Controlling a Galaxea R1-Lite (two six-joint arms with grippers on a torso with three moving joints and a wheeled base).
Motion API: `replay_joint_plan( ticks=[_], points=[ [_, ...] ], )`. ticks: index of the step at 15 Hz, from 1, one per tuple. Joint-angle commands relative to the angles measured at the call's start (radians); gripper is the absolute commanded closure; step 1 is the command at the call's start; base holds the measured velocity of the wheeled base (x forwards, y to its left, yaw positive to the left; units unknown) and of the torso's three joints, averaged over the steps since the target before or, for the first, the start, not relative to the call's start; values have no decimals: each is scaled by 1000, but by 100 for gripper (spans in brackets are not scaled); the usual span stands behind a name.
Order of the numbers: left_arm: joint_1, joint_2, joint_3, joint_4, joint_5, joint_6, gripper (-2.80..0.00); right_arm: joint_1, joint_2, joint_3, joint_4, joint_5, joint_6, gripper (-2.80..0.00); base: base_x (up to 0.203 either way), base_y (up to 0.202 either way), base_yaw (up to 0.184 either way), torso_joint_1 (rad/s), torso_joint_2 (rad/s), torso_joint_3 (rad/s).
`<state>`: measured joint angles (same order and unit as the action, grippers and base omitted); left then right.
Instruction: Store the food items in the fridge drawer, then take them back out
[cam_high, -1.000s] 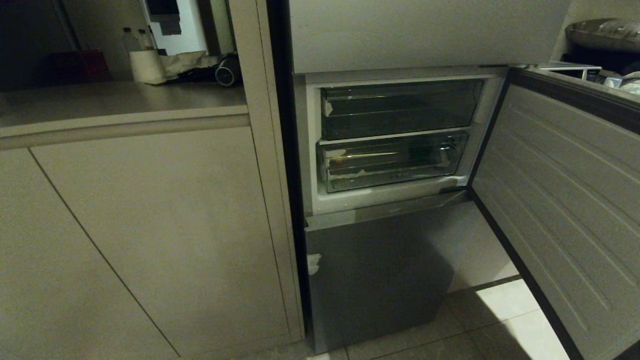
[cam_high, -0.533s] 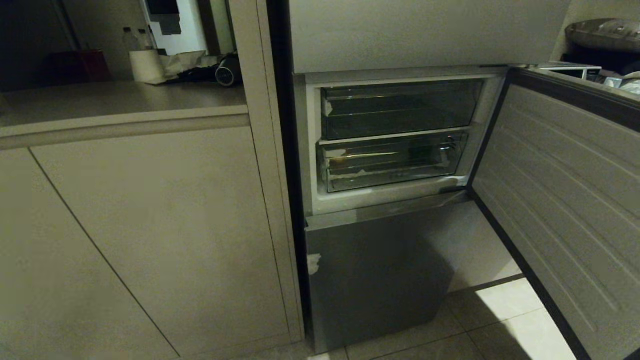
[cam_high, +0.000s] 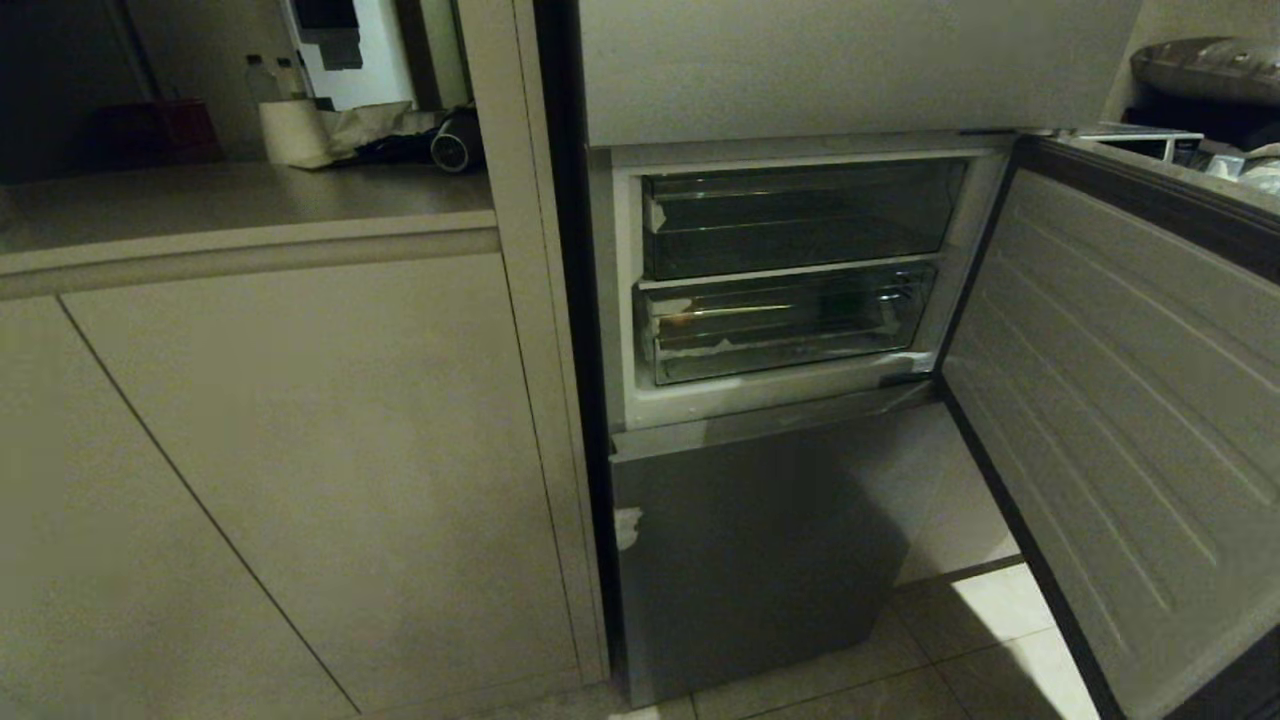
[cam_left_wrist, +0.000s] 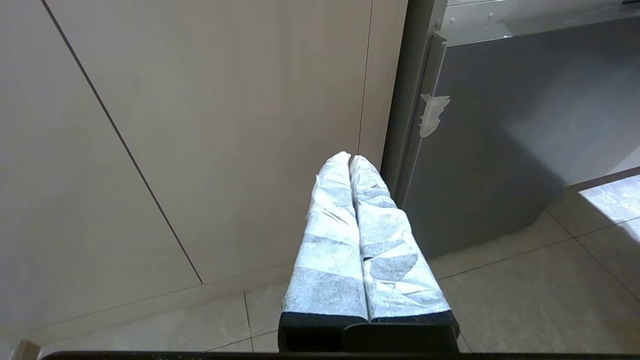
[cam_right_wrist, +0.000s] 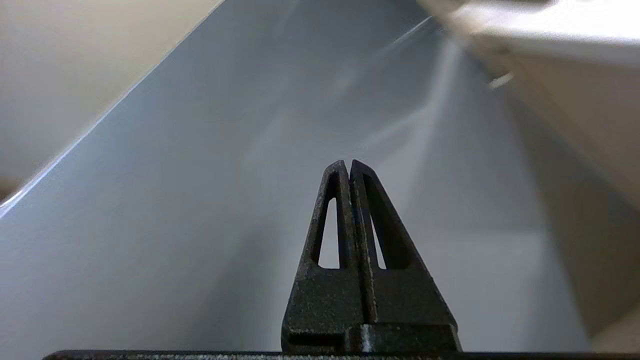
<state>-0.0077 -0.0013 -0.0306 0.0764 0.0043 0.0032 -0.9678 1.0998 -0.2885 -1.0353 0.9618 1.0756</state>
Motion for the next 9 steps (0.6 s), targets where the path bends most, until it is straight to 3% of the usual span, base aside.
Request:
replay_joint_plan(
  ticks=[1,6,9],
  points=[
    [0,1,0,0,0,0,0,103,-58,5,-6,-9,6,0,0,0,0,0,0,0],
    [0,1,0,0,0,0,0,366,-135,33,-6,-30,0,0,0,0,0,0,0,0],
    [0,1,0,0,0,0,0,543,-165,85,-2,-101,-88,0,0,0,0,0,0,0]
  ],
)
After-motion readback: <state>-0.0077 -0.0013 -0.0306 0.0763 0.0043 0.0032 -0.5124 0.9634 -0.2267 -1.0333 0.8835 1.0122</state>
